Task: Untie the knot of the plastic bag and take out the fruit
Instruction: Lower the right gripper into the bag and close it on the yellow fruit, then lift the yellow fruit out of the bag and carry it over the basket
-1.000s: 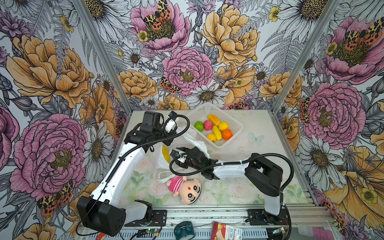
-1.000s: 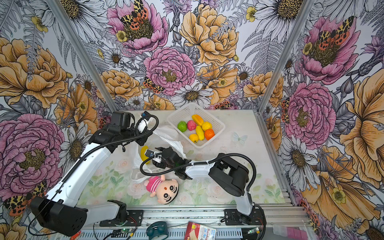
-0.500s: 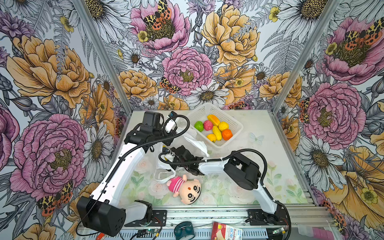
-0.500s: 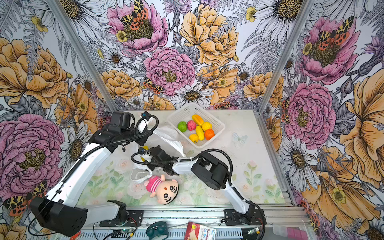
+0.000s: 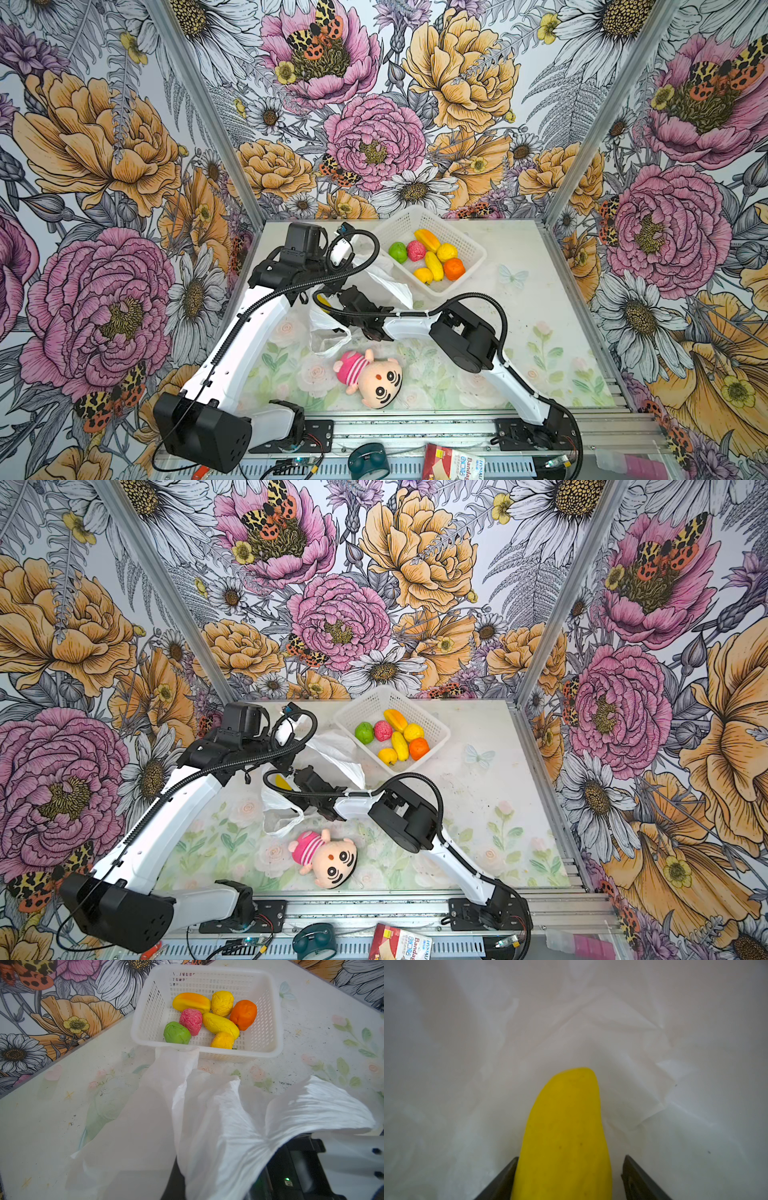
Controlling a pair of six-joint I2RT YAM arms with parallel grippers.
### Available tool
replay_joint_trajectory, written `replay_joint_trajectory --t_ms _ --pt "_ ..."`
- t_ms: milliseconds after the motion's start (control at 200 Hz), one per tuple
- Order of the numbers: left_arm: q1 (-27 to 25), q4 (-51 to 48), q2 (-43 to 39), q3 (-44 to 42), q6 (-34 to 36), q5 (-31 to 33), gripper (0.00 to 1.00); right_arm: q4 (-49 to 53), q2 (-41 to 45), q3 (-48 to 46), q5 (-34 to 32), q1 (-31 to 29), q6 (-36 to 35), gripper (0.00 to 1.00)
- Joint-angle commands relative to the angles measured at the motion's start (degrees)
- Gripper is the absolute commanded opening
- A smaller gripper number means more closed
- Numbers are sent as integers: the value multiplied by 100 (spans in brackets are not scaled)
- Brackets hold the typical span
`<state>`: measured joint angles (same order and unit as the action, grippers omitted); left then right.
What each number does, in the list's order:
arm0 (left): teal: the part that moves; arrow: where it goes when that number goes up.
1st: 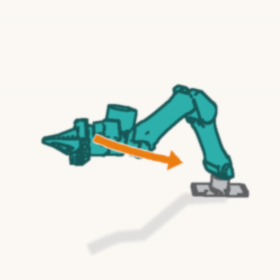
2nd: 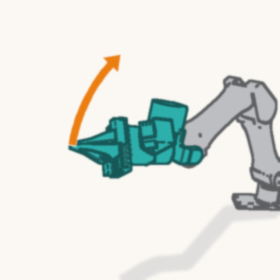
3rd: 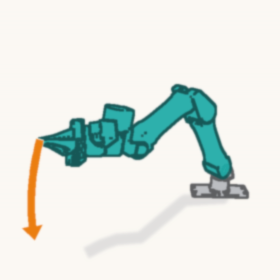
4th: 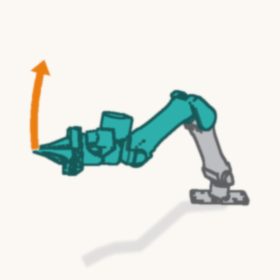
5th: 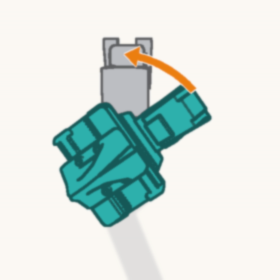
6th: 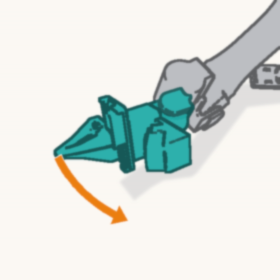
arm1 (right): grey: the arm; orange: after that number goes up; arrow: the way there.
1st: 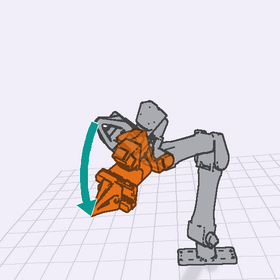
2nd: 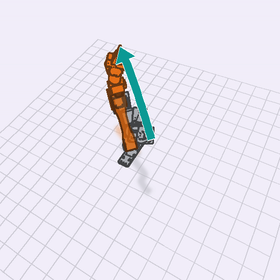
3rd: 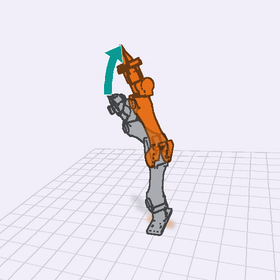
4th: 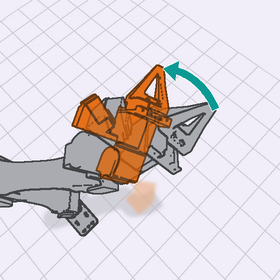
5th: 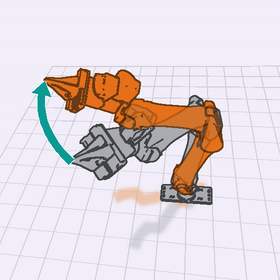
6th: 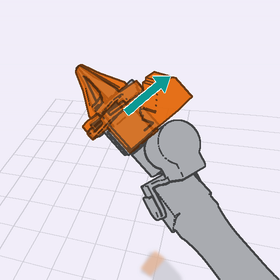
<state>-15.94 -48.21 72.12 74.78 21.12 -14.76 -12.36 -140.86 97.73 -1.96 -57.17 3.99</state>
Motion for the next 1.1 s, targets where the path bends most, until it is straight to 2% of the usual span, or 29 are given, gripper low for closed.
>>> replay_joint_trajectory --t_ms 0,265,560,871,1091 --pt "6 26 -19 19 -36 -14 0 146 -75 168 -129 30 119 70" --pt "4 23 -16 24 -30 -17 0 30 539 -272 23 -1 153 47" --pt "12 29 -12 11 -49 76 0 -718 1829 -1512 170 -213 -35 37" --pt "75 28 4 15 -136 285 0 -1789 3218 -3050 265 -529 -773 31" --pt "148 26 23 11 -196 337 0 -2547 4009 -4064 -177 -531 -1375 30"
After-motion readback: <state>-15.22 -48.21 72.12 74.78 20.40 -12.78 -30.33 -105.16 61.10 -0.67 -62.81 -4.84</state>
